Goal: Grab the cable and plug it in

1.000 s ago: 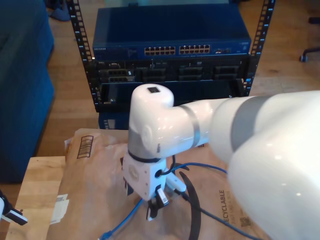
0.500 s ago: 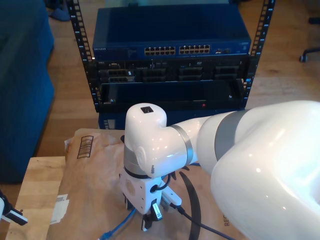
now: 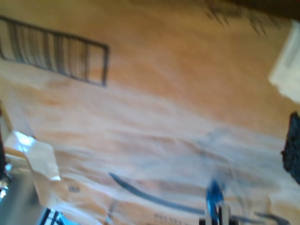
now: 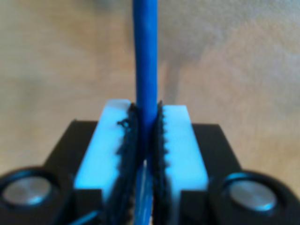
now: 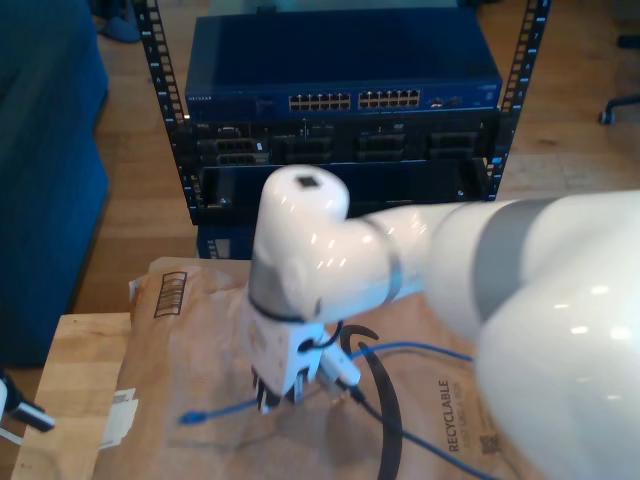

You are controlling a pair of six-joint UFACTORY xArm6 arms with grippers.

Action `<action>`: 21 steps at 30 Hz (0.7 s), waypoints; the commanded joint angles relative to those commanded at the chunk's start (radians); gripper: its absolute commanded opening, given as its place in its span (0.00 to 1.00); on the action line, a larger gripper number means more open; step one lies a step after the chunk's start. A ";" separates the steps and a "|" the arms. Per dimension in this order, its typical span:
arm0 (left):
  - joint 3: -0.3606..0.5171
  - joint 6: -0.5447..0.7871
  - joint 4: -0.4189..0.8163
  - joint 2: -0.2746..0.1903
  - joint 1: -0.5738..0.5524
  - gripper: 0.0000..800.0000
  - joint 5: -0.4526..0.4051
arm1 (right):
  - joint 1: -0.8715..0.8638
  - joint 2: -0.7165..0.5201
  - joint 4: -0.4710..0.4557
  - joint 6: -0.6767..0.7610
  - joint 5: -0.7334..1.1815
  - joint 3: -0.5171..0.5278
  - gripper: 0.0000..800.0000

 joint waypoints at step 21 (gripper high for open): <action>-0.361 -0.430 -0.422 0.176 -0.675 1.00 0.032 | -0.565 -0.566 0.288 -0.003 0.448 0.218 0.02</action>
